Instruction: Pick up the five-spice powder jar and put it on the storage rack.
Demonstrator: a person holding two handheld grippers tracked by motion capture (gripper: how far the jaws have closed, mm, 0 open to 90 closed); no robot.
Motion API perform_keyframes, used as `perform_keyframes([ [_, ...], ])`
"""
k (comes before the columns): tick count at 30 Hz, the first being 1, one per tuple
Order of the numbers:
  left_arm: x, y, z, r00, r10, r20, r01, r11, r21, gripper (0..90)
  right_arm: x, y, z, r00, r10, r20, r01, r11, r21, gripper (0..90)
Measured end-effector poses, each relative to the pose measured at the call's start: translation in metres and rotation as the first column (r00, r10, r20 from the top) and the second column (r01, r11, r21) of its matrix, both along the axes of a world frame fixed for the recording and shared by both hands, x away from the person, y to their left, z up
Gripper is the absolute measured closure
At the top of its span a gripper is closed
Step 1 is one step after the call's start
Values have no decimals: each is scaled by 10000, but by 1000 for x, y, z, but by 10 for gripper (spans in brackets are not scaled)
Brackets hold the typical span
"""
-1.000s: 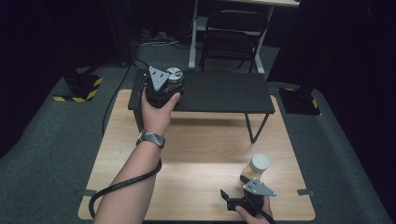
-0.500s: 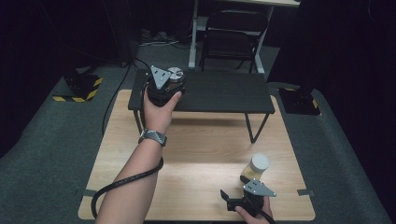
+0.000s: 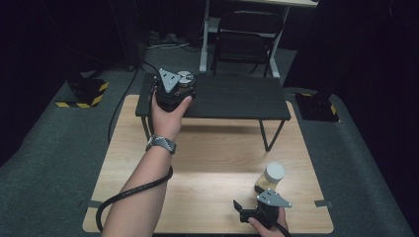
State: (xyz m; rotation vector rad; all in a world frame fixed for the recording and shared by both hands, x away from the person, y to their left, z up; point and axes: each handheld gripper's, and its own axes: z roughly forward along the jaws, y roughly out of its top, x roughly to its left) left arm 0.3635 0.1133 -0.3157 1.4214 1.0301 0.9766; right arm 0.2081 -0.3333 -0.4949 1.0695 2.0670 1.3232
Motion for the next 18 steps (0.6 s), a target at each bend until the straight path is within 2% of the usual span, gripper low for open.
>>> perform_keyframes([
  [9, 0, -1, 2, 10000, 8, -75, -7, 10000, 89, 329, 2, -2, 0, 9999, 89, -54, -89, 9999, 50, 9],
  [18, -2, -1, -2, 10000, -68, 37, 68, 10000, -71, 212, 2, -2, 0, 9998, 176, -21, -176, 9998, 11, 8],
])
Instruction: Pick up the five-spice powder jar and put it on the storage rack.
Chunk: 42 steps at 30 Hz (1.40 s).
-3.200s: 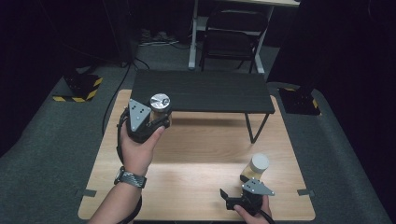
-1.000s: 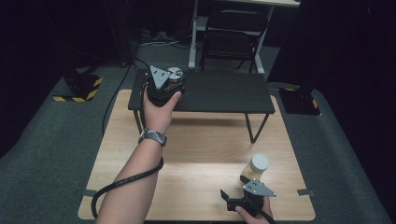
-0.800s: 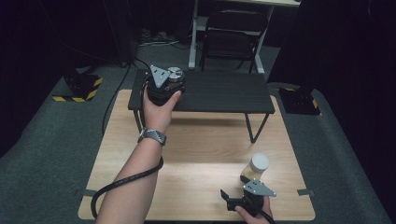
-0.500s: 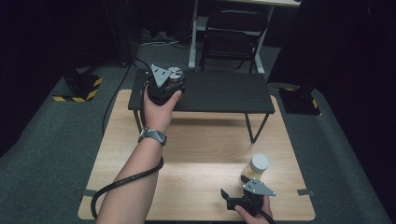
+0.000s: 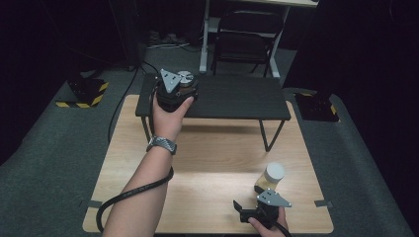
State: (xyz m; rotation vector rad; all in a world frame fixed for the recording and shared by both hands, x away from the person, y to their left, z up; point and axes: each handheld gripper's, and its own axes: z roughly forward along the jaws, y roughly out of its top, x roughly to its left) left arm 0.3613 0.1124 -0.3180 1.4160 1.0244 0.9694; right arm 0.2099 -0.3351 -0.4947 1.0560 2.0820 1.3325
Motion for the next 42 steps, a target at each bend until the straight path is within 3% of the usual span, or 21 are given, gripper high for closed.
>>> perform_keyframes([
  [3, -2, -1, -1, 10000, 81, 23, -81, 10000, 23, 91, 0, 1, 0, 10000, 33, 13, -33, 10000, -42, 8],
  [11, -11, 7, -1, 9999, 75, 154, -73, 9999, -98, 8, 0, 1, 0, 9999, 108, 48, -107, 9999, -122, 8],
  [15, -19, 13, -3, 9991, -82, 408, 89, 9998, -168, 5, 0, 2, 1, 9999, 115, 47, -115, 9998, -151, 9],
  [25, -39, 20, -7, 9984, -354, 437, 363, 9991, -199, 6, 1, 2, 1, 9999, 165, 50, -164, 9997, -188, 9],
  [42, -73, 38, -29, 9954, -750, 588, 768, 9966, -303, 5, 0, 3, 1, 9996, 244, 106, -241, 9992, -307, 9],
])
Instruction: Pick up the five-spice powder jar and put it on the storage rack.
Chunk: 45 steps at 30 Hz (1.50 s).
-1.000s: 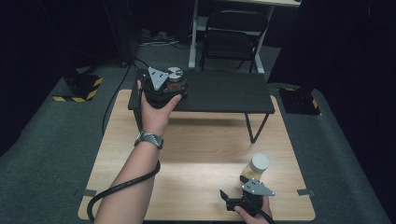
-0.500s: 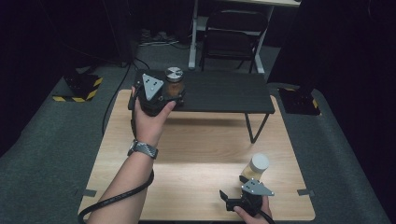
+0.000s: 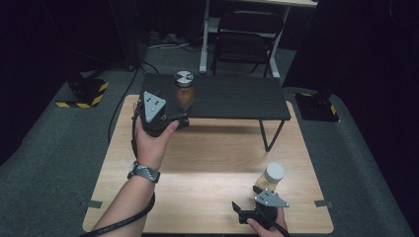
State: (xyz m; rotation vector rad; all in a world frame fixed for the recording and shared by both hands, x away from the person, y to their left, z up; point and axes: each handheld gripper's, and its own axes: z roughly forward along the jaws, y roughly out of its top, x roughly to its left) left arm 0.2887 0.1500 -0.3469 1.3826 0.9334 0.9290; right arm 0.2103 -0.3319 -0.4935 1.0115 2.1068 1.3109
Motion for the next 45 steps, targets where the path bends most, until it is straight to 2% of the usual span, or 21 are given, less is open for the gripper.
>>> perform_keyframes([
  [5, -11, 3, -8, 10000, -58, -1, 58, 9999, 116, 5, 0, 0, 0, 10000, 13, -6, -13, 10000, -9, 9],
  [18, -37, 10, -32, 9995, -327, -31, 327, 9995, -26, 5, 0, 1, 0, 10000, 29, 25, -28, 10000, -56, 9],
  [24, -56, 11, -54, 9989, -473, 39, 473, 9987, -172, 5, 0, 1, 0, 10000, 51, -1, -51, 10000, -58, 9],
  [28, -66, 13, -68, 9989, -471, -63, 469, 9985, -285, 5, 0, 1, 0, 10000, 63, 42, -62, 9999, -100, 9],
  [31, -72, 18, -77, 9983, -549, -205, 535, 9965, -635, 6, 0, 1, 1, 9999, 86, 63, -85, 9999, -144, 9],
  [38, -89, 26, -93, 9969, -730, -303, 711, 9957, -594, 6, 1, 1, 1, 9999, 117, 26, -117, 9998, -164, 9],
  [45, -101, 30, -108, 9945, -758, -726, 716, 9957, -589, 5, 0, 2, 1, 9999, 150, 41, -149, 9997, -207, 9],
])
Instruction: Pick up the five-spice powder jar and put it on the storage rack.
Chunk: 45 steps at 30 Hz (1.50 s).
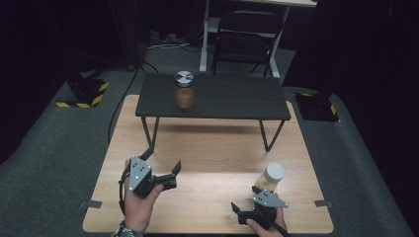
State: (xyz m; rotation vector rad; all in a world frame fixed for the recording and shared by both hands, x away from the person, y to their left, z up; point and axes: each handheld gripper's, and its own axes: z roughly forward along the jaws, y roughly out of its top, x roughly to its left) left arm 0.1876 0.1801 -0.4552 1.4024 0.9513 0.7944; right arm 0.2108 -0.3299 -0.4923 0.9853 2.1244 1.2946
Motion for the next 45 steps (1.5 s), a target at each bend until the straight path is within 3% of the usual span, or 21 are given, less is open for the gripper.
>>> perform_keyframes([
  [15, -10, 1, -32, 9963, -397, -764, 437, 9978, 506, 6, 0, 0, 0, 10000, 21, 24, -21, 10000, -14, 9],
  [24, -11, 7, -48, 9873, -643, -1454, 752, 9947, 707, 6, -1, 0, 0, 10000, -6, 26, 6, 10000, 24, 9],
  [28, -10, 8, -48, 9839, -602, -1681, 774, 9922, 973, 6, 0, 0, 0, 10000, 18, 21, -17, 10000, -32, 9],
  [32, -11, 5, -48, 9817, -486, -1841, 771, 9855, 1509, 6, 0, 1, 0, 10000, 44, 31, -43, 10000, -83, 9],
  [37, -10, 2, -50, 9734, -527, -2232, 976, 9758, 1955, 6, -1, 2, 1, 10000, 4, 57, -3, 9999, -148, 9],
  [39, -8, 1, -51, 9697, -592, -2368, 1074, 9746, 1964, 6, -1, 3, 1, 10000, 9, 42, -8, 9998, -176, 10],
  [45, -4, 0, -56, 9683, -688, -2401, 1222, 9689, 2151, 6, -3, 4, 1, 10000, -61, 44, 62, 9997, -219, 9],
])
